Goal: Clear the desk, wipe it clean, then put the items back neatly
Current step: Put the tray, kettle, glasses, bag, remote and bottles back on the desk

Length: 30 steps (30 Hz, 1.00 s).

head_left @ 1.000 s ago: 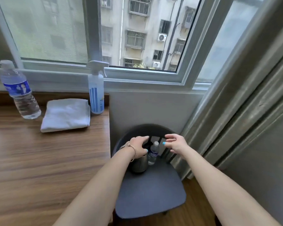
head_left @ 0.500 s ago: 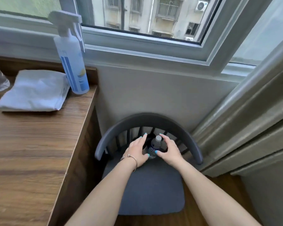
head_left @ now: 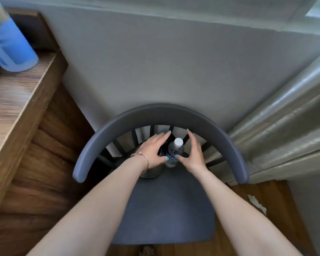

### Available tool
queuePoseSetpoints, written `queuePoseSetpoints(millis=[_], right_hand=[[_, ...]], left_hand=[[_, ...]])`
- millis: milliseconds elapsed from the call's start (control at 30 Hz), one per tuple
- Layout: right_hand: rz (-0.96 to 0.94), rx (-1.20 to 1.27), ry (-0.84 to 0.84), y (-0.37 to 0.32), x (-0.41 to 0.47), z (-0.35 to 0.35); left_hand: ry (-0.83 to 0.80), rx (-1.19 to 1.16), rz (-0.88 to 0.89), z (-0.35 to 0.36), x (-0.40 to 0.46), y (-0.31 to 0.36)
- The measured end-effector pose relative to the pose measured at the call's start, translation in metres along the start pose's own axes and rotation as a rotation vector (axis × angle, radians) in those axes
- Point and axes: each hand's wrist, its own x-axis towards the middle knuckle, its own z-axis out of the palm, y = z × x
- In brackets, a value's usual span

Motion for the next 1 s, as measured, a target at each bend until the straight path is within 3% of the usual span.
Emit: queuePoseSetpoints(millis=[200,433,733,867,1000], right_hand=[[-0.010,0.027,-0.082,0.019,0.013,0.015],[0.035,0.054,-0.101,0.022,0.022,0.032],[0.093,0.052,-0.049,0.000,0.008,0.022],[0.065,0.042,-0.021,-0.025,-0.008,0.010],[-0.011,0.013,-0.014,-0.064,-0.025,-0.008]], left_hand=[[-0.043,0.085,0.052,0.015,0.020,-0.001],[0.004,0.255,-0.079,0.026,0.007,-0.020],[-0.014,0.194,-0.226,0.008,-0.026,-0.037],[-0.056,0.174,-0.196,-0.012,-0.043,-0.023],[0.008,0.178,-0.150,-0.047,-0.063,-0.001]])
